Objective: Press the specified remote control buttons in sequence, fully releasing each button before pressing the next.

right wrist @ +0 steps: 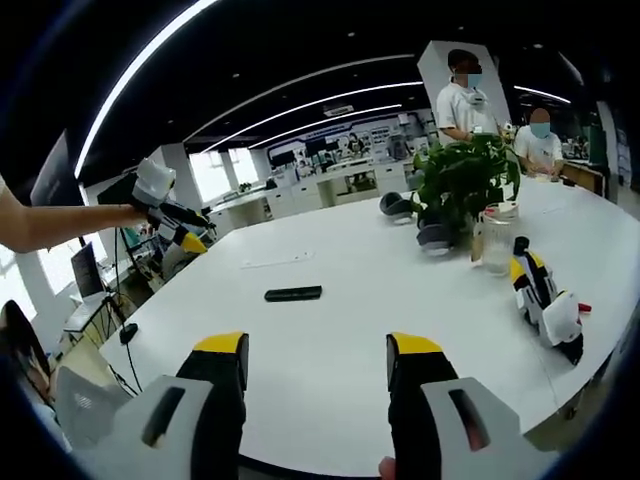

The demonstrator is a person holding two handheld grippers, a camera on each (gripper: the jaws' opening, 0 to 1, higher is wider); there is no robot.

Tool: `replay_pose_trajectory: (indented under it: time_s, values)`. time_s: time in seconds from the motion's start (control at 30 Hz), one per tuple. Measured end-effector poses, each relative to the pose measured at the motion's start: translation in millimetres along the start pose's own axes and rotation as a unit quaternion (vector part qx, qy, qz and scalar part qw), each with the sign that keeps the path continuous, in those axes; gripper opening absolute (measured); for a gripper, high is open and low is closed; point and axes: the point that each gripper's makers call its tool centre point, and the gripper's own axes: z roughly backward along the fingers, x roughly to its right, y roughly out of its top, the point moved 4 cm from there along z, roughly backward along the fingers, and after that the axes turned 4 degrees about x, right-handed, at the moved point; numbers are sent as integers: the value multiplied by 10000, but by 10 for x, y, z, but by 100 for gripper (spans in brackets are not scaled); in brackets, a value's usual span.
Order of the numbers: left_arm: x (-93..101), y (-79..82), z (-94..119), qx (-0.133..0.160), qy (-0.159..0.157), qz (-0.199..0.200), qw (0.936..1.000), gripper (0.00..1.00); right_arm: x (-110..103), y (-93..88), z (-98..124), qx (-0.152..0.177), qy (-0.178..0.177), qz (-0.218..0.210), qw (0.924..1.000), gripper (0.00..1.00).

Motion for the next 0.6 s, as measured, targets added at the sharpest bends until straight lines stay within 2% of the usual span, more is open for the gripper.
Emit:
replay_pose_trajectory:
  time_s: [0.27,0.6]
  values:
    - [-45,21,-228,-194,-207,-174,9994,67,11,-21,-14,-81,-44,12,10000,57]
    - [-116,-63,-485,-452,-515,-380,9969,62,43,-46,-20,-171,-170,47,9997,57]
